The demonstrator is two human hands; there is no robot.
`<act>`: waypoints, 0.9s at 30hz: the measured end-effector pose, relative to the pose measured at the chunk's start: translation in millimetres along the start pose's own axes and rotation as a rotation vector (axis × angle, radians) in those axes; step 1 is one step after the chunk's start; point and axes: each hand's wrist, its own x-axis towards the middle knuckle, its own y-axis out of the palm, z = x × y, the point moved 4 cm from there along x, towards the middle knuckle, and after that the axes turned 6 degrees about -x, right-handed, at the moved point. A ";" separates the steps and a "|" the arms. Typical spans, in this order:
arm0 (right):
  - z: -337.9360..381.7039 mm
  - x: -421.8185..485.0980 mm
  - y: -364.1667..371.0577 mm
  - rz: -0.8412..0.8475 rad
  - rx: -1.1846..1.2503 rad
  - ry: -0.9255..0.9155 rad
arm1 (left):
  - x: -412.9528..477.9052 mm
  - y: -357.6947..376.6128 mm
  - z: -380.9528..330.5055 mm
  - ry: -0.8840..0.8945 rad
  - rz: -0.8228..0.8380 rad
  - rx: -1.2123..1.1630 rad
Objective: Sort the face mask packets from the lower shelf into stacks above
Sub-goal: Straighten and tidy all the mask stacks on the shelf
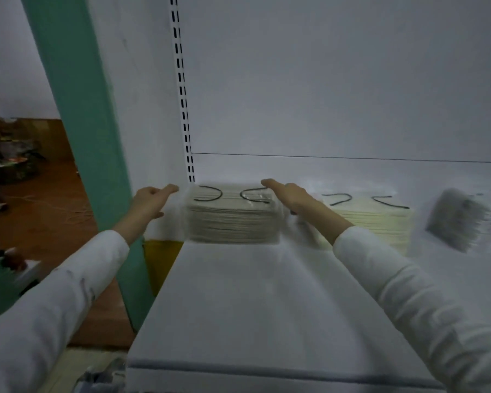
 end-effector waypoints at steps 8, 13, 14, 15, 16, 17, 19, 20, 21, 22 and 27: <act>-25.8 24.0 34.1 0.192 0.347 0.321 | 24.3 48.4 34.0 -0.398 0.419 -0.204; -26.9 26.7 38.6 0.225 0.522 0.354 | 22.8 59.0 30.4 -0.449 0.502 -0.237; -25.5 26.3 41.2 0.224 0.536 0.347 | 21.3 59.0 29.7 -0.460 0.496 -0.243; -24.6 26.6 44.8 0.223 0.557 0.348 | 18.5 59.4 28.4 -0.473 0.495 -0.258; -23.7 25.8 48.4 0.221 0.579 0.354 | 16.1 59.8 27.8 -0.487 0.496 -0.285; -23.6 24.7 52.3 0.218 0.595 0.357 | 14.2 59.7 28.2 -0.505 0.498 -0.323; -22.9 19.2 59.4 0.225 0.631 0.363 | 14.0 60.4 30.1 -0.514 0.493 -0.383; -21.6 15.3 61.5 0.219 0.661 0.353 | 12.4 60.4 29.6 -0.500 0.487 -0.396; -20.5 13.5 63.5 0.201 0.695 0.336 | 9.9 60.0 28.5 -0.483 0.483 -0.411; -19.1 11.4 65.2 0.188 0.726 0.314 | 7.5 60.1 28.0 -0.472 0.478 -0.433; -11.1 4.0 75.0 0.178 0.821 0.134 | -2.3 50.5 29.2 -0.319 0.407 -0.485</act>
